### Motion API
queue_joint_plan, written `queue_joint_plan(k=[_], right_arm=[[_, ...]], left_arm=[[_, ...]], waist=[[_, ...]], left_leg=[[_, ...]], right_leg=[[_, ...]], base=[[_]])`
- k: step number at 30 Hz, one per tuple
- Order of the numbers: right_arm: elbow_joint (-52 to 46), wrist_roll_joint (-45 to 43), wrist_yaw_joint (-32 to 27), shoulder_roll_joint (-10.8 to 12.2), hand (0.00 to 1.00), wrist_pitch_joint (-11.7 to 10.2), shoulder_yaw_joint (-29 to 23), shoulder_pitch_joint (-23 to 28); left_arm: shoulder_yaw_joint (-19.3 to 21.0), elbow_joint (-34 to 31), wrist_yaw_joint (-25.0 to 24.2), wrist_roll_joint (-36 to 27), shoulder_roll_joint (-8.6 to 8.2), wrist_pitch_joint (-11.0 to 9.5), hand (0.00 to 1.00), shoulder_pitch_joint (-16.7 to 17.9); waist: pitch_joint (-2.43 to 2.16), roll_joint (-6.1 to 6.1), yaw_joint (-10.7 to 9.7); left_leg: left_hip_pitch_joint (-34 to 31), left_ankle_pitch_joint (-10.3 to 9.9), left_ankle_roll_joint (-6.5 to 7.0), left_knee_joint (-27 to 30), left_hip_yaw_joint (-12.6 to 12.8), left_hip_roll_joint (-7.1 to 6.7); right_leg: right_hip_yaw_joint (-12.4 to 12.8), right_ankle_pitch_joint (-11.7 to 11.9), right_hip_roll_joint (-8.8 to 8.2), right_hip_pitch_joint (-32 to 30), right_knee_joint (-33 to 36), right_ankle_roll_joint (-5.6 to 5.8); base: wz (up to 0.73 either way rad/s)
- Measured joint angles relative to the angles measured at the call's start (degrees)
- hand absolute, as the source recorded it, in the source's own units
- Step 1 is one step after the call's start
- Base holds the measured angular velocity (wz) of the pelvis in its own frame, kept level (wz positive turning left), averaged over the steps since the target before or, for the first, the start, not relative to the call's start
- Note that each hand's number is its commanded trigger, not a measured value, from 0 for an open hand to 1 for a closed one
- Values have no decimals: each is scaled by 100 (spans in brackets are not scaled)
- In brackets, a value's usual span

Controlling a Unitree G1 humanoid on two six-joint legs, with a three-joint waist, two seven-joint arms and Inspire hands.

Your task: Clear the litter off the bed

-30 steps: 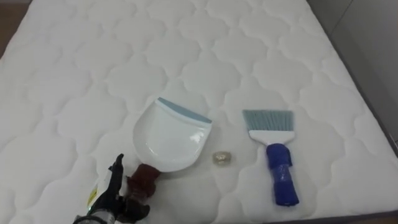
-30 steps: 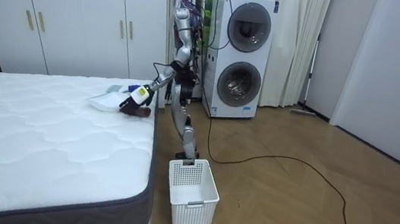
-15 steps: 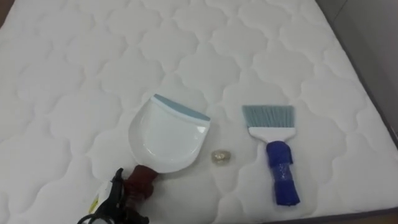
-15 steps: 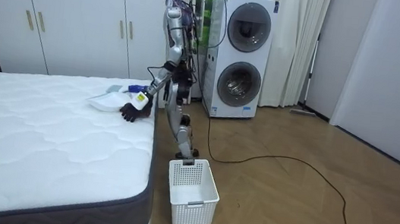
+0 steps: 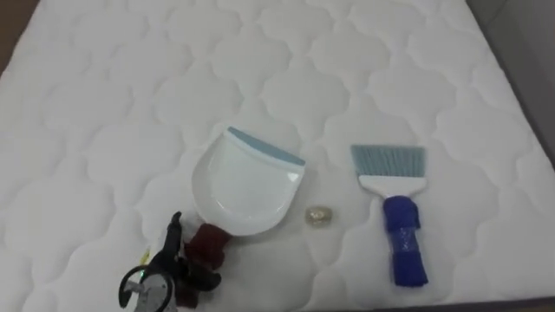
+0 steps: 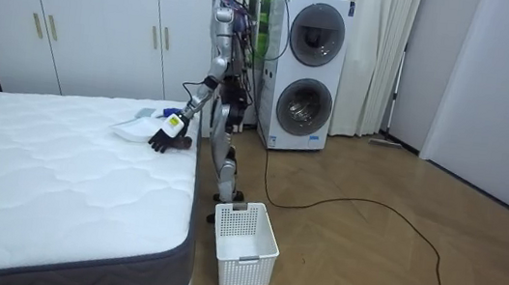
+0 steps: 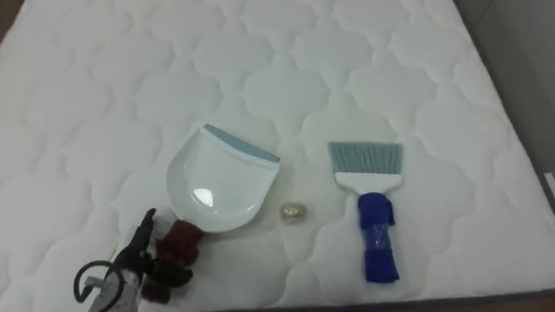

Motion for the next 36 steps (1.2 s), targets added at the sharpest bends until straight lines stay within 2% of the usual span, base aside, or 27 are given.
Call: queue_joint_plan(k=[4, 8, 22, 23, 25, 28, 31, 33, 36], right_arm=[[-1, 192, 4, 0, 0, 15, -1, 7], [-18, 243, -40, -22, 0, 51, 86, -1], [-84, 221, -56, -39, 0, 73, 333, -49], [-84, 220, -67, -39, 0, 73, 333, -46], [-86, 223, -103, -38, 0, 73, 333, -43], [-92, 224, -141, -37, 0, 73, 333, -17], [-110, 246, -176, -38, 0, 89, 334, 25], [-116, 353, -221, -41, 0, 128, 392, 28], [-96, 504, -240, -29, 0, 199, 442, 25]], left_arm=[[-95, 48, 27, -16, -14, 3, 0, -9], [-98, 168, 61, -234, -52, 6, 0, -96], [-100, 463, 126, -226, -119, -8, 0, -221], [-100, 522, 137, -225, -122, -21, 54, -251], [-101, 573, 150, -224, -123, -28, 100, -276], [-101, 610, 202, -224, -124, -27, 100, -295], [-93, 676, 398, -227, -78, -10, 100, -354], [-93, 827, 416, -234, 64, 32, 100, -452], [-93, 1007, 527, -234, 130, 104, 100, -551]], waist=[[-7, 7, -87], [-17, 20, -78], [-34, 14, -78], [-34, 14, -77], [-40, 18, -75], [-53, 21, -75], [-87, 42, -65], [-104, 53, -66], [-100, 19, -67]], left_leg=[[-62, 1, 0, 32, 56, 10], [-88, 0, 0, 6, 123, 12], [-47, -1, -1, -13, 133, 6], [-47, -1, -1, -11, 133, 6], [-47, -1, -1, -10, 132, 6], [-48, -1, -1, -12, 134, 6], [-50, -1, -1, -22, 145, 7], [-38, -1, -1, -34, 149, 5], [15, 0, -1, -77, 170, -1]], right_leg=[[8, -15, -4, -91, 70, -8], [64, -40, -15, -164, 131, -9], [63, -60, -17, -122, 110, -13], [63, -60, -14, -124, 114, -13], [65, -60, -8, -127, 110, -13], [65, -59, 0, -131, 106, -13], [70, -59, -2, -139, 106, -13], [71, -59, -4, -129, 118, -13], [94, -61, -8, -104, 114, -11]], base=[[-1], [-6], [0], [0], [0], [0], [0], [0], [-3]])
